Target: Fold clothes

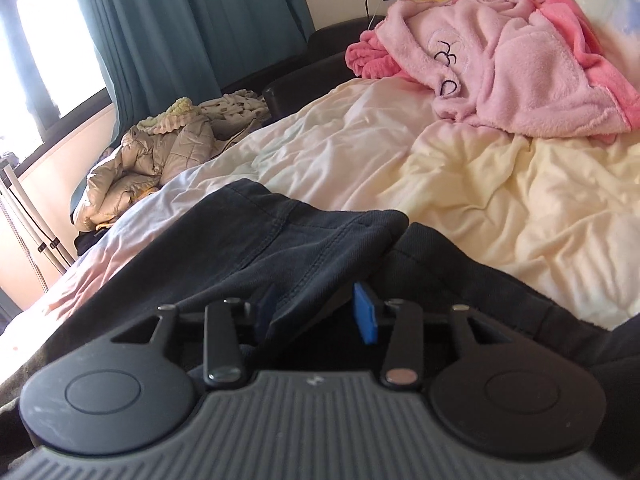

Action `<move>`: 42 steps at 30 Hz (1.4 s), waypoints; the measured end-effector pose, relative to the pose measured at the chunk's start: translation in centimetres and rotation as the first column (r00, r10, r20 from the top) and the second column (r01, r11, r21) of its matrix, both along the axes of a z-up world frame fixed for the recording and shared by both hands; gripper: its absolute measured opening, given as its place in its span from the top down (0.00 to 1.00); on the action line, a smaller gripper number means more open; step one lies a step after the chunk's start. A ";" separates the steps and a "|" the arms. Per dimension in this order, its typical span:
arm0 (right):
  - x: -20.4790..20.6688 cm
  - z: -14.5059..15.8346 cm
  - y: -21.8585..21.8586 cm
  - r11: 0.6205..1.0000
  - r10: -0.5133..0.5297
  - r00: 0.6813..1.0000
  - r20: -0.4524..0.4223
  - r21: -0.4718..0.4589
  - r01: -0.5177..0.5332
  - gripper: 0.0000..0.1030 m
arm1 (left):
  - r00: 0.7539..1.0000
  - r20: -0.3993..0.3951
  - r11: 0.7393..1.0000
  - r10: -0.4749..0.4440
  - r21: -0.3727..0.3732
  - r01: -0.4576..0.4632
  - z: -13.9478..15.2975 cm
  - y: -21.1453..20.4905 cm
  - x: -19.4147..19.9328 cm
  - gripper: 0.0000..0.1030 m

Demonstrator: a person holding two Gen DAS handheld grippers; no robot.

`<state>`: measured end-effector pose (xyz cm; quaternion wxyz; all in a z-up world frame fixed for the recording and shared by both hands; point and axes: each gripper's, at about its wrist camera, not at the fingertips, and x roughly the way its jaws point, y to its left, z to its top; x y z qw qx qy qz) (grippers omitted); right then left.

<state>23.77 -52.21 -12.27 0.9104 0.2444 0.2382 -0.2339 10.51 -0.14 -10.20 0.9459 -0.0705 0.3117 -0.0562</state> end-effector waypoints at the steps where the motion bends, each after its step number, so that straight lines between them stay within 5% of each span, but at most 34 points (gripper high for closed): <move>1: -0.6 0.6 0.7 1.000 0.022 1.000 0.002 -0.020 -0.022 0.55 | 1.000 0.001 1.000 0.006 -0.005 -0.006 0.0 0.2 -0.1 0.03; 5: -3.6 2.8 3.9 0.986 0.116 0.993 0.011 -0.121 -0.113 0.54 | 1.000 0.004 1.000 0.015 -0.005 -0.015 0.3 0.9 -1.0 0.03; 13: -12.2 5.8 9.8 0.967 0.213 0.970 0.114 -0.168 -0.192 0.54 | 0.994 0.103 0.999 0.025 0.026 -0.028 2.3 2.2 -4.1 0.03; 18: -15.8 7.7 13.1 0.929 0.305 0.947 0.099 -0.250 -0.273 0.54 | 0.991 0.128 0.998 0.046 0.028 -0.050 3.4 2.9 -5.6 0.03; 25: -20.2 8.5 15.6 0.884 0.398 0.915 0.067 -0.294 -0.363 0.54 | 0.987 0.145 0.997 0.075 -0.002 -0.076 4.8 4.0 -7.5 0.03; 31: -21.6 8.1 15.7 0.896 0.413 0.903 0.120 -0.232 -0.379 0.54 | 0.987 0.110 0.993 0.114 0.006 -0.116 5.0 5.2 -8.4 0.03; 39: -21.5 8.0 14.6 0.914 0.385 0.910 0.152 -0.202 -0.352 0.50 | 0.976 0.010 0.968 0.219 -0.126 -0.216 7.5 11.5 -10.7 0.03; 42: -20.8 8.1 13.5 0.924 0.361 0.920 0.151 -0.188 -0.332 0.49 | 0.960 -0.046 0.928 0.277 -0.246 -0.280 8.7 16.3 -12.1 0.03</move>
